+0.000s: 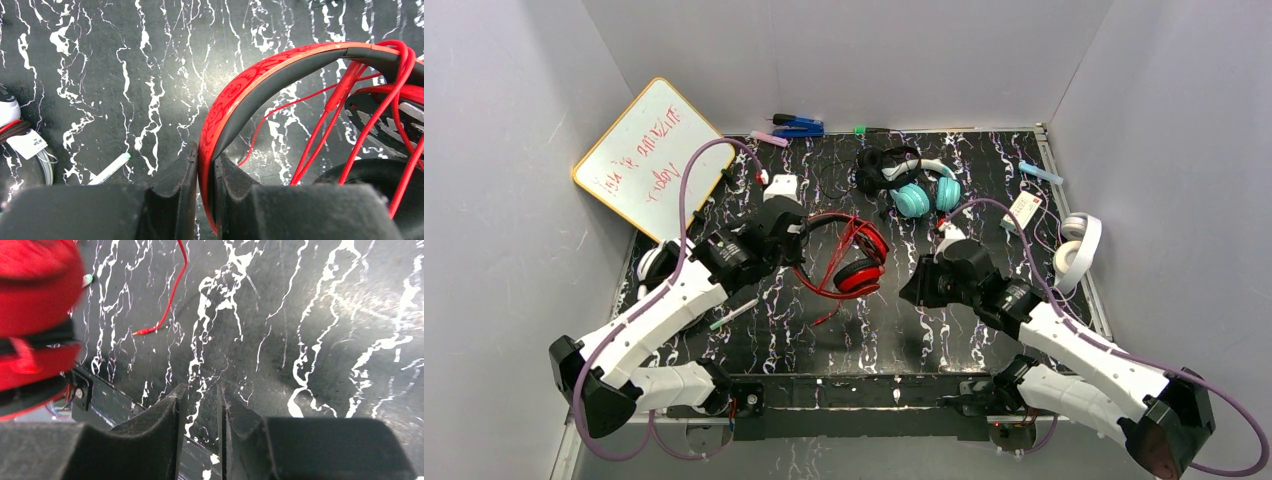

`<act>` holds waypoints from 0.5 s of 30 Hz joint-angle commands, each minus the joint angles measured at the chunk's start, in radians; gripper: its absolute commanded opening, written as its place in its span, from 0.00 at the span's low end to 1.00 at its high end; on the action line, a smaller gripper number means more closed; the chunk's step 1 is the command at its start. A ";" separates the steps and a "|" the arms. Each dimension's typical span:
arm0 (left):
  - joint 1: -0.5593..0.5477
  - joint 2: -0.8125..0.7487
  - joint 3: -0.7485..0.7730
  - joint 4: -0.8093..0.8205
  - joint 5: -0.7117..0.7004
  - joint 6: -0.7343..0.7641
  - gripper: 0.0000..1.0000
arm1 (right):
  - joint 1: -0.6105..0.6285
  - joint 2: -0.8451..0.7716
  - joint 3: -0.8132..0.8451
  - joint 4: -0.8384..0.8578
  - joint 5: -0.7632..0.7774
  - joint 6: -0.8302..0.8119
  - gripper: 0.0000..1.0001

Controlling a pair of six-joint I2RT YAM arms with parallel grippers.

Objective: Wrap the headphones
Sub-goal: Wrap the headphones cable around the headphones.

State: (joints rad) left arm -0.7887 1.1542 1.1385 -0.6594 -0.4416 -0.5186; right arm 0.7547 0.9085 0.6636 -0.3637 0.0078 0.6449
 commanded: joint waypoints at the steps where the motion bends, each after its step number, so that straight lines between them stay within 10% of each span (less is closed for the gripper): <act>1: -0.001 -0.009 0.144 -0.044 0.017 -0.089 0.00 | 0.002 -0.069 -0.090 0.293 -0.116 0.025 0.39; 15: -0.001 0.044 0.372 -0.135 0.013 -0.154 0.00 | 0.003 -0.035 -0.240 0.627 -0.215 0.033 0.76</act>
State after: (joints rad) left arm -0.7891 1.1816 1.4300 -0.7982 -0.4294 -0.6247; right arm 0.7551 0.8772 0.4408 0.0963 -0.1806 0.7174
